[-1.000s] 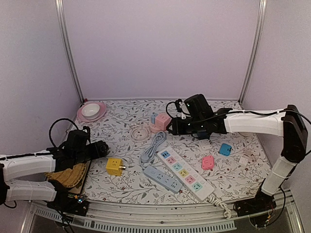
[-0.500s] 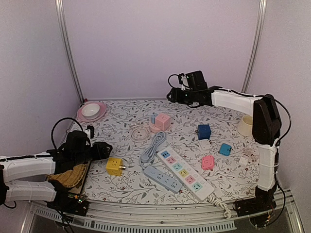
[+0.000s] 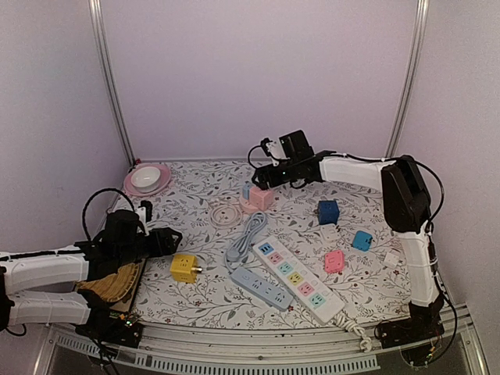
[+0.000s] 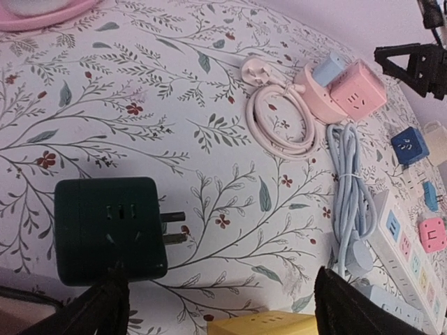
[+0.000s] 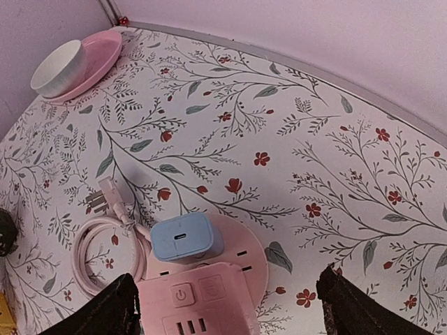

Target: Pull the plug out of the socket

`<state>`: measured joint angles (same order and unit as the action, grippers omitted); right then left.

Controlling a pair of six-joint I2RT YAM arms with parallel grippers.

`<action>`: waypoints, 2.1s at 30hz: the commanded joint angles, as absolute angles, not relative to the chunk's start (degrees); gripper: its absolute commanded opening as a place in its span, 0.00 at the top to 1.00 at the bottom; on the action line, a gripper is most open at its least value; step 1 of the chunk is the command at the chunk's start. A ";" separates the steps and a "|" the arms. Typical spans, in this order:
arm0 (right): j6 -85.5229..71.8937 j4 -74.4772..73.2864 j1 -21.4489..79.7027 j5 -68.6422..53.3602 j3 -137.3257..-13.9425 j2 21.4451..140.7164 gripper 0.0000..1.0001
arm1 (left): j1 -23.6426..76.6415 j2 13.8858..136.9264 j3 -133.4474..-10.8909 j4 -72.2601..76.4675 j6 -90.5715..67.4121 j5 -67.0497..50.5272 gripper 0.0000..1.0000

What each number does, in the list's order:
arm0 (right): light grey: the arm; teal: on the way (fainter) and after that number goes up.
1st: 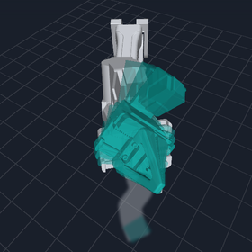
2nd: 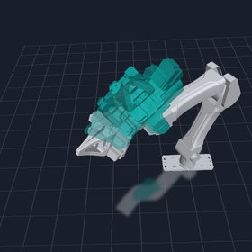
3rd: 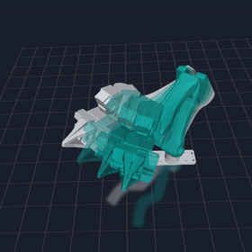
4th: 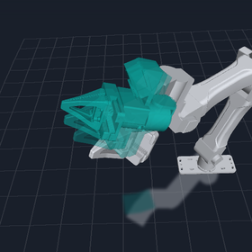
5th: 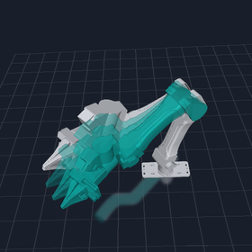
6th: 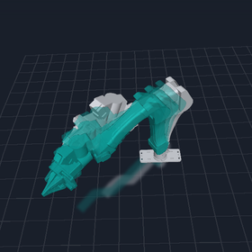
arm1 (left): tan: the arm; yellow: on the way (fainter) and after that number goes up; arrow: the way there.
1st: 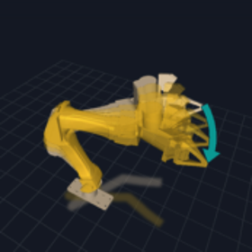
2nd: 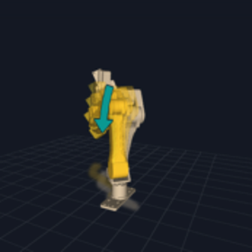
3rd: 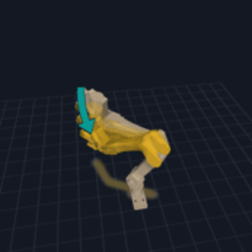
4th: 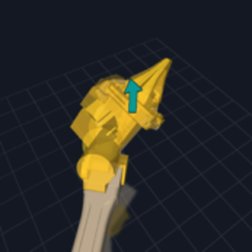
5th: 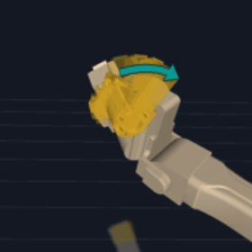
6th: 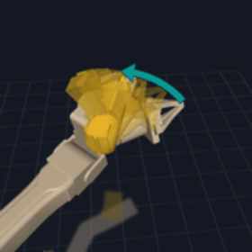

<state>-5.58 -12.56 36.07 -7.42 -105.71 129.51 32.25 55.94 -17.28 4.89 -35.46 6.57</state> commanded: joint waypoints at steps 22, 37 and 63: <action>0.55 -15.86 45.38 4.70 -105.95 133.55 0.58 | 32.60 58.35 -16.18 8.64 -36.62 1.28 0.08; -14.09 -14.76 56.84 7.16 -102.60 129.50 0.66 | 32.61 60.31 -21.39 9.77 -41.53 -3.81 0.08; -19.28 -12.01 61.08 20.96 -89.47 121.55 0.61 | 35.67 85.73 -37.26 13.55 -43.70 -9.54 0.17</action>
